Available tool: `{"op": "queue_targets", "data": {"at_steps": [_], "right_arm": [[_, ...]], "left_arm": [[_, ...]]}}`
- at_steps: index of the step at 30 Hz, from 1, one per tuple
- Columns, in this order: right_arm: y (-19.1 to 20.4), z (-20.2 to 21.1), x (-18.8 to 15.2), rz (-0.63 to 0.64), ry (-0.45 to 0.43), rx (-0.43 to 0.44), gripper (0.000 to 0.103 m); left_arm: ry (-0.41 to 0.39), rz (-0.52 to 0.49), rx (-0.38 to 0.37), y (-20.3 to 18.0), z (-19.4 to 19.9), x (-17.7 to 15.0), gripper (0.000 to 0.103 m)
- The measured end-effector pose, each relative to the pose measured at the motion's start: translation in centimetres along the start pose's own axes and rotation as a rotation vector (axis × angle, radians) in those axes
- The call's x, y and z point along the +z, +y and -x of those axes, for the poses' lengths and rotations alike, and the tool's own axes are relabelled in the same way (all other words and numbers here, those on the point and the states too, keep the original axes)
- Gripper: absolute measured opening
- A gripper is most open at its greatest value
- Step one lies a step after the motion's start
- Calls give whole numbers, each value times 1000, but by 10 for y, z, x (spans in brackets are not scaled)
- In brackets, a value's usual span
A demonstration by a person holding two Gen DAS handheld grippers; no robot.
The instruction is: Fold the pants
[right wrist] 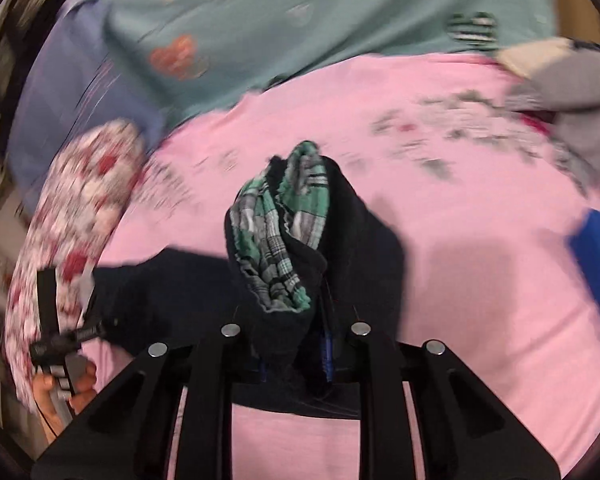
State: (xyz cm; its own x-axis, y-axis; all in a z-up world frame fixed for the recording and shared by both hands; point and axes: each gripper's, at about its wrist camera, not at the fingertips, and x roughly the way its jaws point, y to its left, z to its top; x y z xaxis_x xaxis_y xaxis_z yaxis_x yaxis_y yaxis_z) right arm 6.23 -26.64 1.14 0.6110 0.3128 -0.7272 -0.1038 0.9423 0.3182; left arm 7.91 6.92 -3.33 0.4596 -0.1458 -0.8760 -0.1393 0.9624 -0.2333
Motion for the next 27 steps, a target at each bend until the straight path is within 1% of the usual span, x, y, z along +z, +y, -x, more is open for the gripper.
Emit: {"op": "queue_targets", "data": {"at_steps": [1,3,4,5,6,7,8,10,11,12,13,14,15,16,17,18,19,20,21,23,24,25,26,27], "right_arm": [[13,-16,-4,24,41,22,21],[40,-61,-20,75,180,53,24],[50,-81,-30,104,262,54,35],[58,-95,-38,138,322,61,53],[68,-98,-43,198,300,90,65],[73,-92,-46,222,275,137,76],[72,-89,-45,213,294,179,77],[61,-80,-37,167,315,218,77],[52,-71,-30,143,319,236,77],[45,-62,-24,132,306,239,77],[36,-51,-19,127,268,228,77],[27,-37,-14,136,200,177,77],[16,-25,-7,162,123,60,77],[10,-24,-3,172,89,-27,75],[-3,-25,3,164,72,-114,61],[-11,-28,6,148,75,-145,48],[-22,-35,10,115,96,-155,28],[-29,-42,13,87,110,-150,21],[-33,-49,15,73,118,-140,20],[-33,-60,15,88,145,-129,20],[-32,-68,13,108,161,-153,20],[-35,-74,12,123,149,-205,30],[-35,-77,13,125,116,-262,51],[-40,-76,14,109,78,-310,54]], "left_arm": [[-2,-1,2,3,2,-1,101],[3,-11,-2,8,3,-4,101],[6,-17,-1,9,3,-5,101],[6,-19,8,9,4,-6,101],[1,-22,10,9,5,-5,101],[-6,-25,11,8,7,-5,101],[-16,-27,19,6,9,-3,101],[-22,-31,29,0,10,-1,101],[-20,-42,18,-7,10,1,101],[-17,-52,8,-14,9,1,101],[-13,-62,-1,-19,9,2,101],[-9,-85,-19,-31,7,2,101],[-7,-105,-30,-41,5,3,101],[-3,-126,-36,-52,3,3,101],[1,-151,-41,-65,0,3,101],[6,-174,-47,-77,-2,2,101],[12,-196,-53,-87,-4,1,101],[14,-218,-57,-99,-5,1,101],[14,-233,-58,-109,-6,0,101],[13,-260,-70,-127,-8,0,101],[16,-272,-77,-136,-9,0,101],[24,-285,-79,-145,-12,-1,101],[32,-293,-78,-152,-15,-1,101],[40,-299,-78,-158,-17,-2,101]]}}
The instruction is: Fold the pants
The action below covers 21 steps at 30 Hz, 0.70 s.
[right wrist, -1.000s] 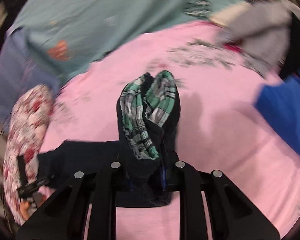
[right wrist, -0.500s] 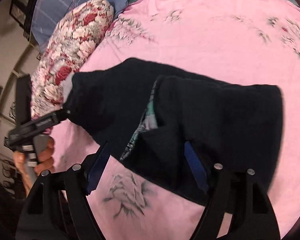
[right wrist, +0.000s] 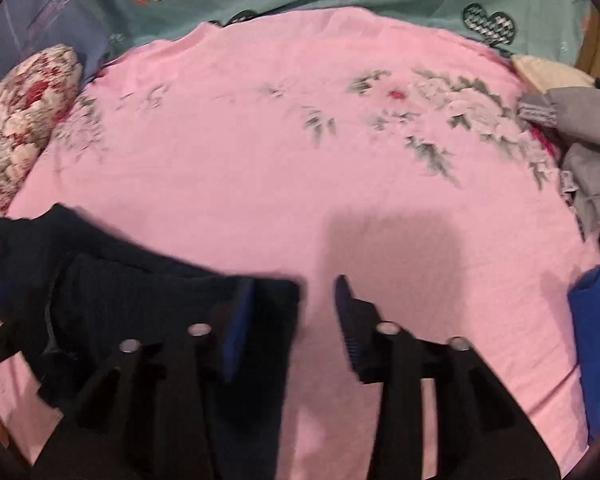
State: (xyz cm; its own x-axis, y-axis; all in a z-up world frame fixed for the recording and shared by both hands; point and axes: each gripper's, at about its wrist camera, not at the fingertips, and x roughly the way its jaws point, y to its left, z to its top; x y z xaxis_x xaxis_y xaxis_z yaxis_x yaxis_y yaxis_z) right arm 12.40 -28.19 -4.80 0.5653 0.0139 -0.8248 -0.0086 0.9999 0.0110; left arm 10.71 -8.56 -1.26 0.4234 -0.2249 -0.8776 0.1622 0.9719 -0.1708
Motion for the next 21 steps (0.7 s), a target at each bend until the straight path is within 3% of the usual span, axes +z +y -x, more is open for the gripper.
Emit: {"op": "queue_targets", "data": {"at_steps": [7,10,16,21], "right_arm": [[-19,18,-15,-82,21,157,59],[-9,7,-24,-38,96,212,59],[3,-3,-23,-9,61,151,58],[2,0,-29,-3,32,159,60]], "left_arm": [[64,-63,37,-22,-26,-5,101],[110,-45,45,-13,-36,-16,101],[109,-56,78,17,-25,-35,101],[98,38,59,49,-4,-35,101]]}}
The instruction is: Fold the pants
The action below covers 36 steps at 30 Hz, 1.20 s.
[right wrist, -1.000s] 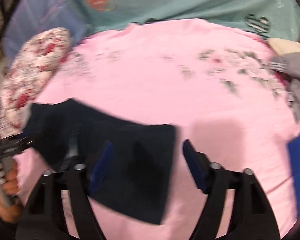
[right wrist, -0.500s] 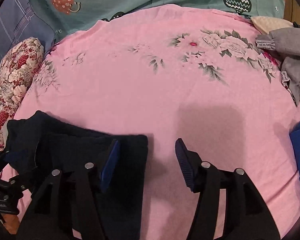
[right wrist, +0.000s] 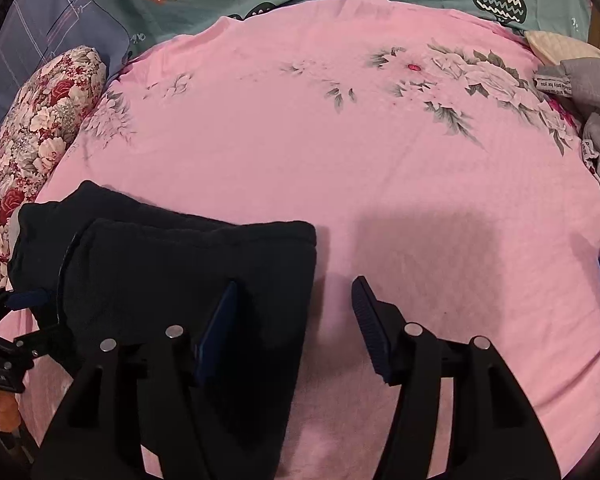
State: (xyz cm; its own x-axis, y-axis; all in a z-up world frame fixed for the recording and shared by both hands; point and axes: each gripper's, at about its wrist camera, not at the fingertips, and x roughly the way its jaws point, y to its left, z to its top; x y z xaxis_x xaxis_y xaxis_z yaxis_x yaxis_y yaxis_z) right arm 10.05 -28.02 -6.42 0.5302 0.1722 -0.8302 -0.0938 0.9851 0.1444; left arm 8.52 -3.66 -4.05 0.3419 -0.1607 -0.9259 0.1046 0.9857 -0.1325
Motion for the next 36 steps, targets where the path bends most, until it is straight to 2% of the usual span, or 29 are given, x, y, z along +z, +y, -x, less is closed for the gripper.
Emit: {"op": "queue_targets", "data": {"at_steps": [3,5,8,10,16,18,20,25,29,31,35,36], "right_arm": [[-3,2,-1,-35,-17,16,60],[-3,3,-1,-38,-25,28,60],[0,1,0,-21,-30,10,60],[1,0,-1,-12,-33,3,60],[-6,3,-1,-49,-42,54,61],[-8,3,-1,-61,-43,63,61],[-7,6,-1,-64,-53,75,62],[-5,24,-1,-51,-145,100,67],[-5,31,0,-46,-177,102,69],[-7,30,1,-54,-176,98,69],[-10,28,1,-63,-175,92,69],[-10,28,1,-62,-175,90,69]], "left_arm": [[-82,18,39,6,20,-2,101],[-106,26,19,6,24,-2,101],[-75,-11,30,-2,6,-2,101],[4,-28,108,-4,-20,-3,101],[-37,66,4,22,0,-6,101],[-66,120,-23,45,16,-6,101],[-100,188,-8,75,31,-8,101],[-163,341,35,139,61,-20,101],[-142,450,-36,175,66,-35,97],[-105,445,-52,179,59,-40,79],[-49,488,-129,183,37,-36,77],[-45,492,-115,184,32,-33,77]]}}
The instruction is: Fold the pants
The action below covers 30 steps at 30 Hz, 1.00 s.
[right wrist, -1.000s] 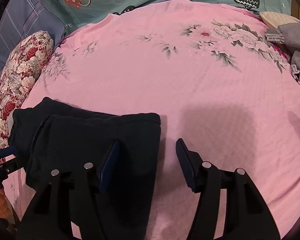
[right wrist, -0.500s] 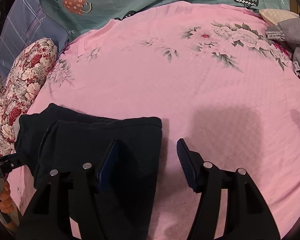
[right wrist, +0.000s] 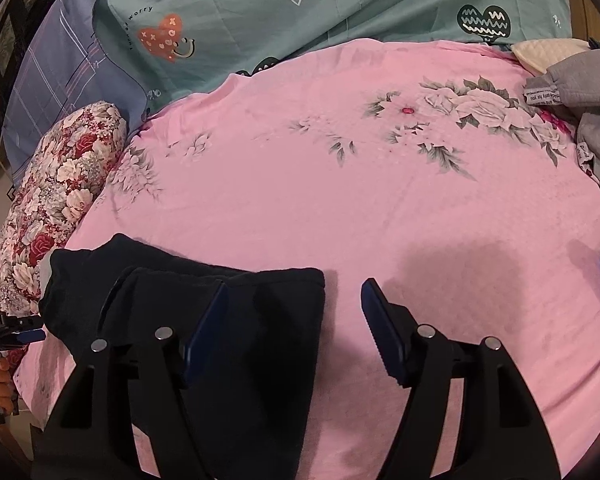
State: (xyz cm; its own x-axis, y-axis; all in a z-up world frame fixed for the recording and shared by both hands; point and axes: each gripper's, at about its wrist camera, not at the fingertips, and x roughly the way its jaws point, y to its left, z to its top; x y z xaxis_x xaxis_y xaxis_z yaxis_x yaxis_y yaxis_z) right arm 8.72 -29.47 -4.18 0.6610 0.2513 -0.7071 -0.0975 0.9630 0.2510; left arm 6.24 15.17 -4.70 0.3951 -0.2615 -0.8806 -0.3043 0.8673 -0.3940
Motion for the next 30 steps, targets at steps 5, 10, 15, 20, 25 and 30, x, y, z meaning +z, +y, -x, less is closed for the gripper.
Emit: {"op": "queue_targets", "data": {"at_steps": [5,10,15,20,25,30], "right_arm": [[0,-2,-1,2,4,-5,69],[2,-7,-2,6,17,-16,69],[0,-8,-3,5,22,-23,69],[2,0,-2,11,1,-4,69],[0,3,-1,0,-4,0,69],[2,-10,-3,4,61,-13,69]], "left_arm": [[-21,51,31,5,-20,25,76],[-78,54,84,0,-30,54,29],[-212,-133,153,-49,19,30,22],[-232,-303,-24,-118,54,4,21],[-50,-541,-122,-204,-1,-45,43],[45,-689,-63,-248,-56,-82,74]]}}
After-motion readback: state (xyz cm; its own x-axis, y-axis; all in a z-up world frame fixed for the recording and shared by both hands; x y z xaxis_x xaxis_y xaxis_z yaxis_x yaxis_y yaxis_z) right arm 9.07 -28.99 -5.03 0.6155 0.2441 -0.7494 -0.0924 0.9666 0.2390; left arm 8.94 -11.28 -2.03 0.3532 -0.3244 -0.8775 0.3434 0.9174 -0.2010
